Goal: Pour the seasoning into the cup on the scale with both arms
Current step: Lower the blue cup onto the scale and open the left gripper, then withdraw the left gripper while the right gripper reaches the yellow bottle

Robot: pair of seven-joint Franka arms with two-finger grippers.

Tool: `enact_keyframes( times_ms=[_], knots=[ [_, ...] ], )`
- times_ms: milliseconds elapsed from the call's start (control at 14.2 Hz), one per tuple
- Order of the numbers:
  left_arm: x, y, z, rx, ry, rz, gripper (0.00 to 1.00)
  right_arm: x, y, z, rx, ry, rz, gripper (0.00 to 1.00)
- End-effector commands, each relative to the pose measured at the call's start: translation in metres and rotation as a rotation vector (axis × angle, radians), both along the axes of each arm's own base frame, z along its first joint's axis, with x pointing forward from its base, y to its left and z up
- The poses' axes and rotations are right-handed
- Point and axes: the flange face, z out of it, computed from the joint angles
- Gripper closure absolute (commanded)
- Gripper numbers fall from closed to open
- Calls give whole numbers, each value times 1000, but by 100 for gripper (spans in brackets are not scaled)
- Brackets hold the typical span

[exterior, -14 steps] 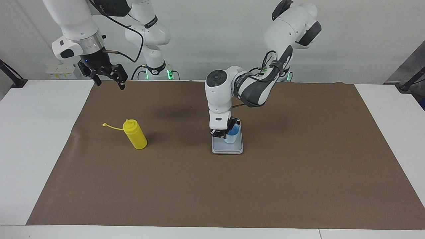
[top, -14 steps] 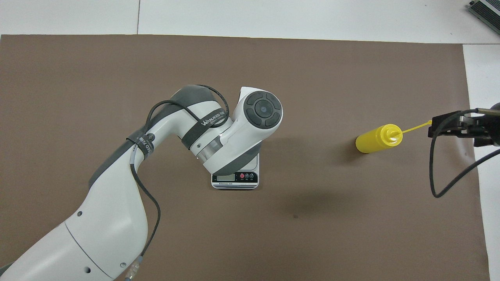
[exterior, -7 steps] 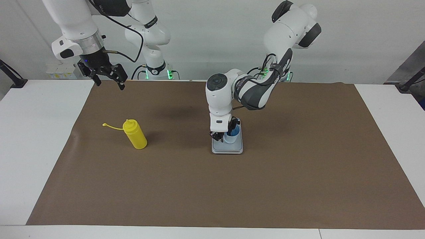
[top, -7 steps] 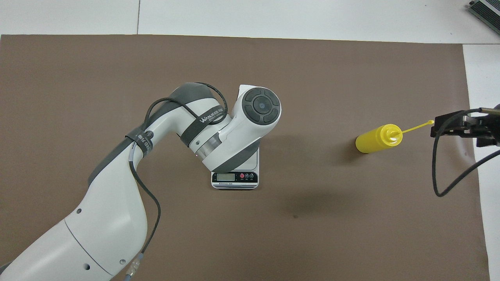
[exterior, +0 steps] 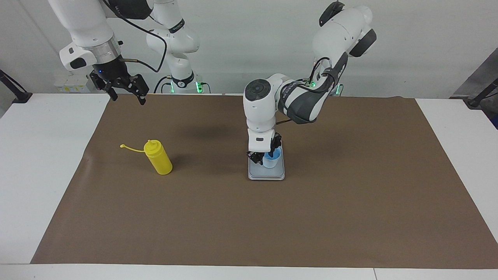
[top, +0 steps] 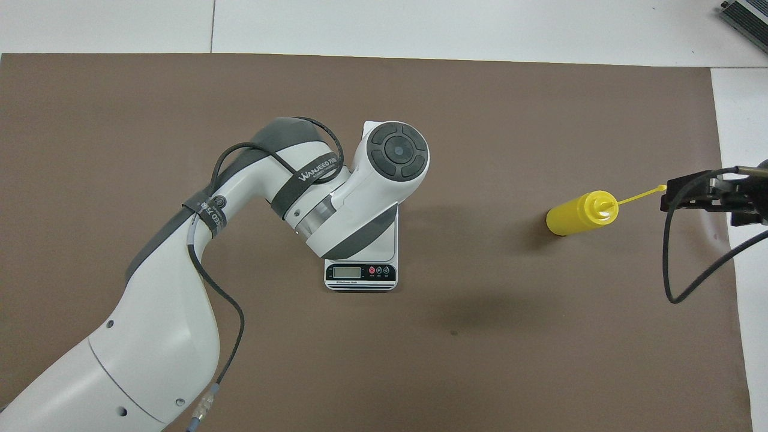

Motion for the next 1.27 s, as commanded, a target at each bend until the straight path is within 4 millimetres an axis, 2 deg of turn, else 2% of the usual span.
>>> enact_keyframes(
  times_ms=[0,71,212,494,564,705,1058,1199],
  knots=[
    [5,6,13,10,31,-19,49,-4,-5,2,26,-3,71,0],
    [4,12,20,21,54,-39,49,-4,-5,0,27,-1,98,0],
    [9,28,50,11,91,-59,49,-4,-6,-5,36,-10,168,0],
    [21,79,108,0,158,-140,49,-9,-34,-13,104,-41,281,0],
    [24,94,121,0,171,-167,49,-10,-36,-16,101,-61,327,0],
    [31,129,144,2,218,-243,49,-17,-56,-28,148,-120,391,0],
    [45,191,168,0,256,-338,50,-31,-84,-59,184,-234,583,0],
    [51,232,181,-41,277,-370,50,-35,-105,-76,225,-292,670,0]
  ],
)
